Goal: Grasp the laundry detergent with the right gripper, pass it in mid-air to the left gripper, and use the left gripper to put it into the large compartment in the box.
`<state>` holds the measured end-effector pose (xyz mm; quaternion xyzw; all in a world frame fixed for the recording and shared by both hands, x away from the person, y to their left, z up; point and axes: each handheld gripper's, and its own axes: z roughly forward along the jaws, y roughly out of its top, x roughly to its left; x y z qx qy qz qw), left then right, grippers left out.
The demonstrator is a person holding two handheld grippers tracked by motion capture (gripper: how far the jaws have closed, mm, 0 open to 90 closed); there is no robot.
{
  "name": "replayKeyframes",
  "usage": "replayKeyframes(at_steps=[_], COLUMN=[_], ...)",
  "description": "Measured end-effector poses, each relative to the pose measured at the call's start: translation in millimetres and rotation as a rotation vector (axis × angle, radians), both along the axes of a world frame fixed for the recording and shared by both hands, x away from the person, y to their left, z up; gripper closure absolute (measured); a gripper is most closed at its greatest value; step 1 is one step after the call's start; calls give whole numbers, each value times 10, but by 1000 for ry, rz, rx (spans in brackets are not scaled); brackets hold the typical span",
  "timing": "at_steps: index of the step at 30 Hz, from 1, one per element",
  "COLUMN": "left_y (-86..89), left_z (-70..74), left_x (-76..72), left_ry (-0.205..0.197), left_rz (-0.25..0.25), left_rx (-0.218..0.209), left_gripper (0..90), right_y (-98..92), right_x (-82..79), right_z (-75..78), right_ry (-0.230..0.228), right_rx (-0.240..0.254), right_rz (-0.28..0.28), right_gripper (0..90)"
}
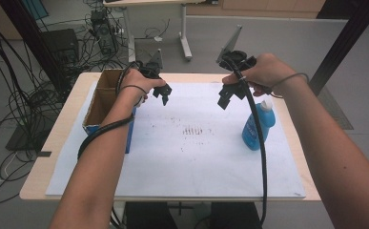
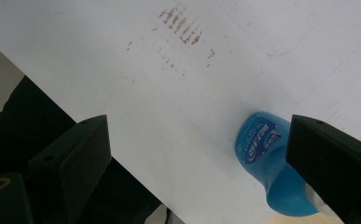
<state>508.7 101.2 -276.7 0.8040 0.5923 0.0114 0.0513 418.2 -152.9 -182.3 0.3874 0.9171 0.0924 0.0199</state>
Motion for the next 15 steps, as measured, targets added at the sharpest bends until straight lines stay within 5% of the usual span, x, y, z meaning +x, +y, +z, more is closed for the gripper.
replayKeyframes(at_steps=[15], left_y=[-14], left_z=[-25], left_x=[23], left_ry=[5], left_rz=[4], left_rx=[3], left_gripper=[88], right_y=[-195], right_x=[-225], right_z=[-151], right_ry=[-3], right_rx=[22], right_rz=[-1], right_gripper=[62])
